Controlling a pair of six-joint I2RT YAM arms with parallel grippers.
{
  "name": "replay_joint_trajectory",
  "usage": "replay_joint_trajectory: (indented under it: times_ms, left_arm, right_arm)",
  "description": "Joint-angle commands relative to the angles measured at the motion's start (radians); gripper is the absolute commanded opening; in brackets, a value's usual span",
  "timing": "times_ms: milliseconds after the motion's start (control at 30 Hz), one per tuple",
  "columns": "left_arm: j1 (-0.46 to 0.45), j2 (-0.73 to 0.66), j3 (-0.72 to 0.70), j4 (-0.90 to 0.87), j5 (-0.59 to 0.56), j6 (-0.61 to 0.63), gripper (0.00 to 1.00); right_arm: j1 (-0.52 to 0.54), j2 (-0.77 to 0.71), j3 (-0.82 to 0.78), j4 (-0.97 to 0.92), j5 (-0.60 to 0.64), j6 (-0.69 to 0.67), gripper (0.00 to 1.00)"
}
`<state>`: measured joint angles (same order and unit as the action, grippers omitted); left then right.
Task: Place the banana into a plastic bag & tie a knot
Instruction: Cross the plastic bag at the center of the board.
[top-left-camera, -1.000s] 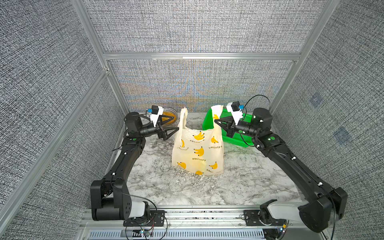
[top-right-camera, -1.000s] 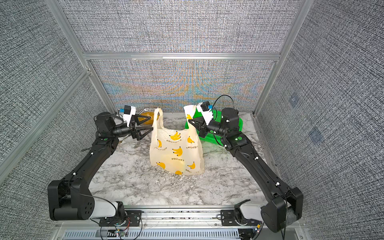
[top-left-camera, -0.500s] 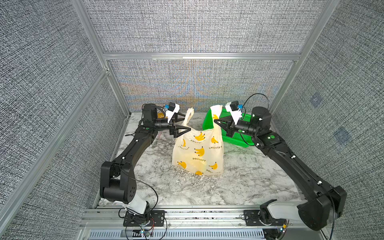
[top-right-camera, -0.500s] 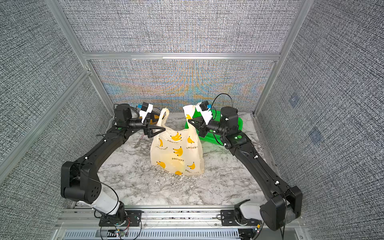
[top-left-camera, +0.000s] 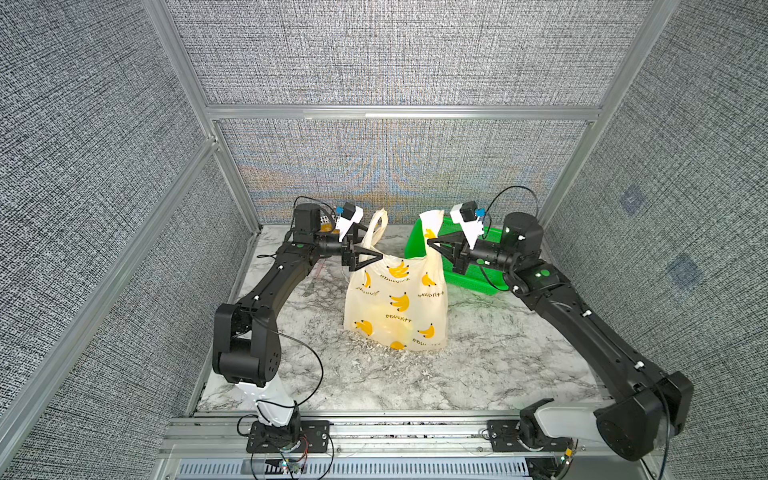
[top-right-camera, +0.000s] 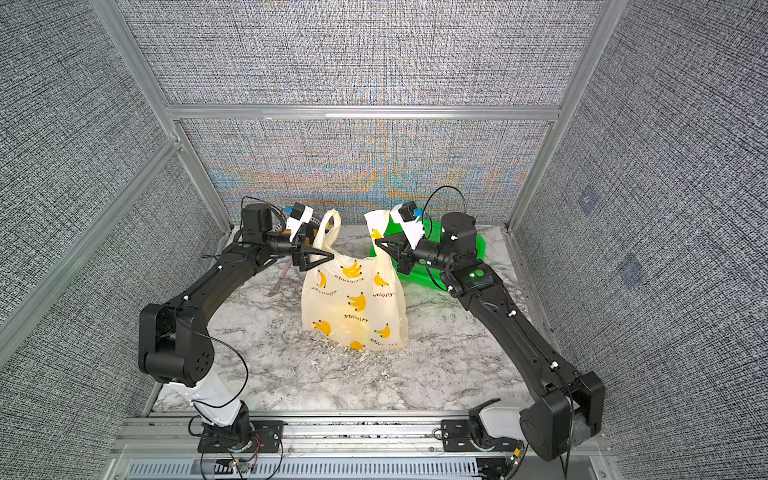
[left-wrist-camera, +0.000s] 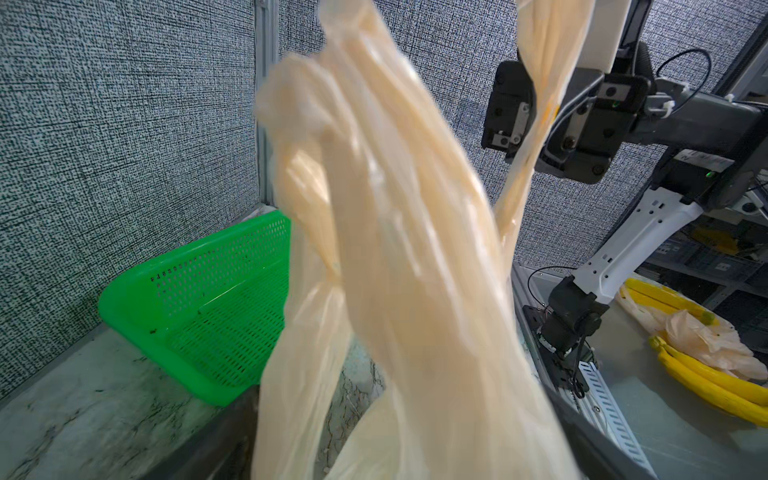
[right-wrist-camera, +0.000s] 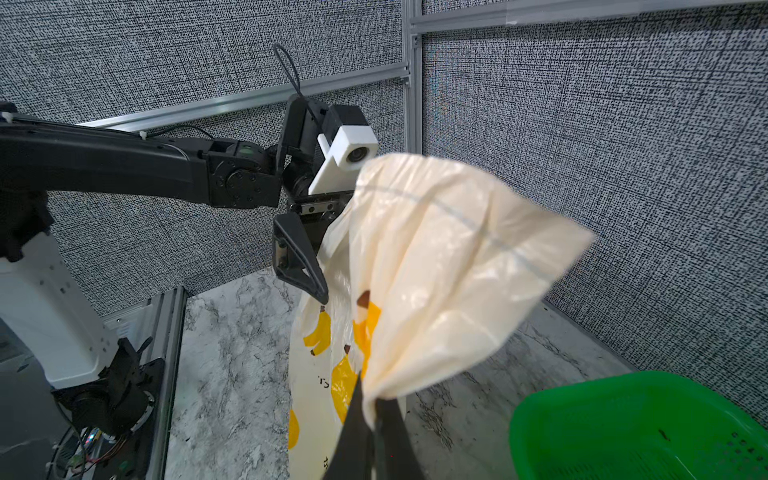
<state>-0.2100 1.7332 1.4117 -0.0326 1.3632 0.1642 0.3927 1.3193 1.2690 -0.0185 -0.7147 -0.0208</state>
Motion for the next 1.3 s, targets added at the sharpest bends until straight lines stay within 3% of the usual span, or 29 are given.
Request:
replay_joint_trajectory:
  times_ms: [0, 67, 200, 233, 267, 300, 467, 633, 733, 800, 867, 933, 1000, 1100, 1267]
  left_arm:
    - [-0.025, -0.016, 0.011, -0.01, 0.029, -0.006, 0.99]
    - [-0.053, -0.054, -0.01, 0.008, -0.04, -0.025, 0.99]
    - [-0.077, -0.104, -0.051, 0.063, -0.178, -0.121, 0.7]
    - [-0.08, -0.11, -0.059, 0.072, -0.205, -0.148, 0.55]
    - [-0.083, -0.116, -0.064, 0.06, -0.228, -0.161, 0.25]
    - [-0.091, -0.128, -0.068, 0.039, -0.285, -0.173, 0.01]
    - [-0.184, -0.234, -0.128, -0.049, -0.536, -0.119, 0.0]
    - [-0.282, -0.316, -0.146, -0.19, -0.913, -0.018, 0.0]
    - [-0.323, -0.324, -0.165, -0.237, -1.059, 0.046, 0.0]
    - [-0.335, -0.321, -0.177, -0.256, -1.084, 0.078, 0.0]
    - [-0.339, -0.323, -0.179, -0.275, -1.076, 0.103, 0.0]
    - [-0.34, -0.335, -0.183, -0.277, -1.027, 0.124, 0.0]
    - [-0.341, -0.339, -0.173, -0.296, -0.969, 0.142, 0.0]
    - [-0.341, -0.334, -0.151, -0.323, -0.907, 0.165, 0.0]
    - [-0.341, -0.292, -0.091, -0.406, -0.823, 0.213, 0.0]
  right_arm:
    - [0.0, 0.002, -0.001, 0.011, -0.009, 0.002, 0.0]
    - [0.003, 0.003, -0.003, 0.02, -0.007, 0.005, 0.0]
    - [0.009, 0.004, -0.008, 0.019, 0.004, -0.003, 0.0]
    - [0.012, 0.007, -0.002, 0.0, 0.007, -0.021, 0.0]
    - [0.018, 0.006, 0.004, -0.019, 0.012, -0.038, 0.0]
    - [0.027, 0.004, 0.006, -0.037, 0.023, -0.058, 0.0]
    - [0.066, -0.014, 0.0, -0.113, 0.055, -0.153, 0.0]
    - [0.096, -0.03, -0.019, -0.148, 0.049, -0.22, 0.0]
    - [0.098, -0.049, -0.058, -0.117, 0.023, -0.229, 0.0]
    - [0.098, -0.061, -0.087, -0.095, -0.008, -0.232, 0.0]
    - [0.097, -0.067, -0.103, -0.091, -0.054, -0.24, 0.08]
    - [0.094, -0.076, -0.118, -0.075, -0.067, -0.227, 0.4]
    - [0.081, -0.087, -0.13, -0.047, -0.092, -0.207, 0.55]
    - [0.029, -0.107, -0.152, 0.019, -0.133, -0.142, 0.6]
    - [-0.113, -0.154, -0.265, 0.295, -0.199, 0.085, 0.62]
